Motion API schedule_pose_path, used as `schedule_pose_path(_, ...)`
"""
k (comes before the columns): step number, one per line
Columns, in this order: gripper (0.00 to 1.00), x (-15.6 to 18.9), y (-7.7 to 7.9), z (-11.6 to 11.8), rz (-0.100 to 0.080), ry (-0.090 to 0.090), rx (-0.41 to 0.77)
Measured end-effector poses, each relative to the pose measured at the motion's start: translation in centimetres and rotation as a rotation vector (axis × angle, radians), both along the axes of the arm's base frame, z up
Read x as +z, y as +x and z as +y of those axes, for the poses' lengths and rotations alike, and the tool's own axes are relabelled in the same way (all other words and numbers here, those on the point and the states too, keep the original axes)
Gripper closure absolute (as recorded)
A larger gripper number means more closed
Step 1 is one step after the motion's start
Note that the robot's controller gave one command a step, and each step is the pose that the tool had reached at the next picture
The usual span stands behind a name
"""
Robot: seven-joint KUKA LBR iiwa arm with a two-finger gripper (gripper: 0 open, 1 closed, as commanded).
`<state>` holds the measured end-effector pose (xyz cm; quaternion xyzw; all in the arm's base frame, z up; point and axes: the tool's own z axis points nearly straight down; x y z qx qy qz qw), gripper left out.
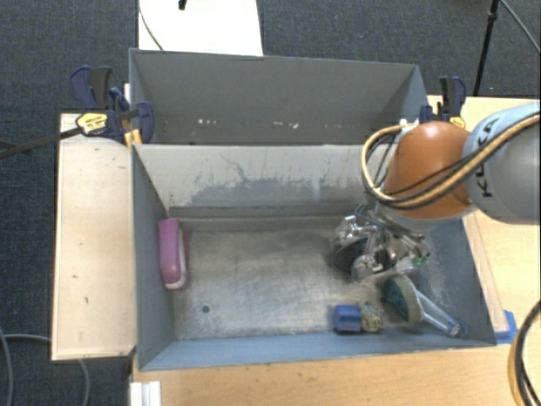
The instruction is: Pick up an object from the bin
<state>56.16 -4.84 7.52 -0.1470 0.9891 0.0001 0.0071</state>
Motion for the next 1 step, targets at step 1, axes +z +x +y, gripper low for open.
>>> schedule_pose_path(1,1.00,19.94,-0.83,-8.06,0.004,-0.001,-0.322)
